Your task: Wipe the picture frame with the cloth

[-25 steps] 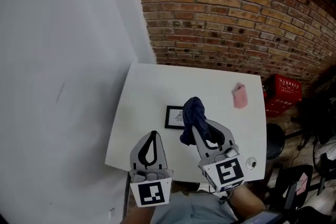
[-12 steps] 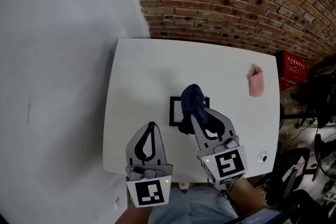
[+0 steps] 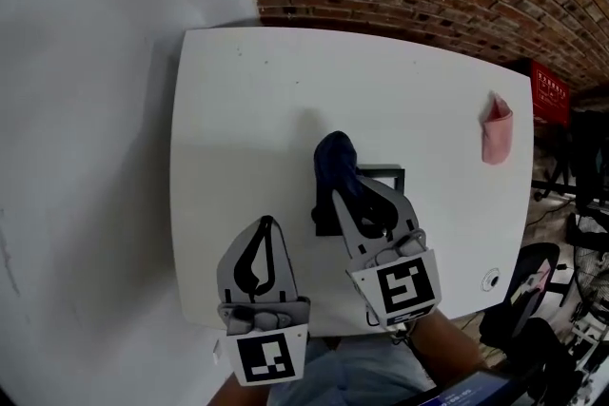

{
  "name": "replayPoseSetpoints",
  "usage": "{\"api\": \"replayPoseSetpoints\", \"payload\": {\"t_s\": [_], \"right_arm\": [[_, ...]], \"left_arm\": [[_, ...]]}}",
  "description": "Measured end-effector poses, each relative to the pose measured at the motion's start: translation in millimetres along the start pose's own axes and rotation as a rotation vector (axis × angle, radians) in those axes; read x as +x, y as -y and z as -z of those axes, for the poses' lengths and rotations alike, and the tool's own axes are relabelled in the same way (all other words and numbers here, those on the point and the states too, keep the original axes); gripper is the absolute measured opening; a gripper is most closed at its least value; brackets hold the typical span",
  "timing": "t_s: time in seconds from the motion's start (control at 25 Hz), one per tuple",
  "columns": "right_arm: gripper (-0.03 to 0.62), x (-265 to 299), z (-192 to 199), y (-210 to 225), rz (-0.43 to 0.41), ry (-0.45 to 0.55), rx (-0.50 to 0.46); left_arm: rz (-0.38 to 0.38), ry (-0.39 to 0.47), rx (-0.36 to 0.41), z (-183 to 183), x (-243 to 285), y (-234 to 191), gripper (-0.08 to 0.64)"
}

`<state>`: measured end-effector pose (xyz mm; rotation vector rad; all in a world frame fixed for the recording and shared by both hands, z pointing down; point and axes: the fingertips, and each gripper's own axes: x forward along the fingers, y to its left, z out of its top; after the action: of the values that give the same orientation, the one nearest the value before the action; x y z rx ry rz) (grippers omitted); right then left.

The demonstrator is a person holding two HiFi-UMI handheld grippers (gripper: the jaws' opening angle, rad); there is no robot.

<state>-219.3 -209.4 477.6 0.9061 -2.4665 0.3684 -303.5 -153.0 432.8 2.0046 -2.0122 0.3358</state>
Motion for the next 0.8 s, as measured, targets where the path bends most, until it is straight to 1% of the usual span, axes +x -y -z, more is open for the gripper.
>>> {"api": "replayPoseSetpoints", "payload": {"t_s": [0.16,0.4,0.56,0.8], "right_arm": [[0.086,20.0,11.8,0.3,0.003,-0.031,-0.007],[0.086,32.4,23.5,2.1,0.005,-0.074,0.007],[0.086,35.3,24.8,3.3,0.003,-0.084,-0.001],[0.084,28.7,29.9,13.8,0.019,-0.094,0.022]], "left_arm": [[0.006,-0.02,-0.009,12.4,11.6,-7.3,0.009],[0.012,-0.044,-0.016,21.2,20.9,-8.3,0.009],[0.015,-0.052,-0.012,24.4,25.7,-5.2,0.009],[0.031,-0.049,0.003,20.4,30.7,6.0,0.009]]}}
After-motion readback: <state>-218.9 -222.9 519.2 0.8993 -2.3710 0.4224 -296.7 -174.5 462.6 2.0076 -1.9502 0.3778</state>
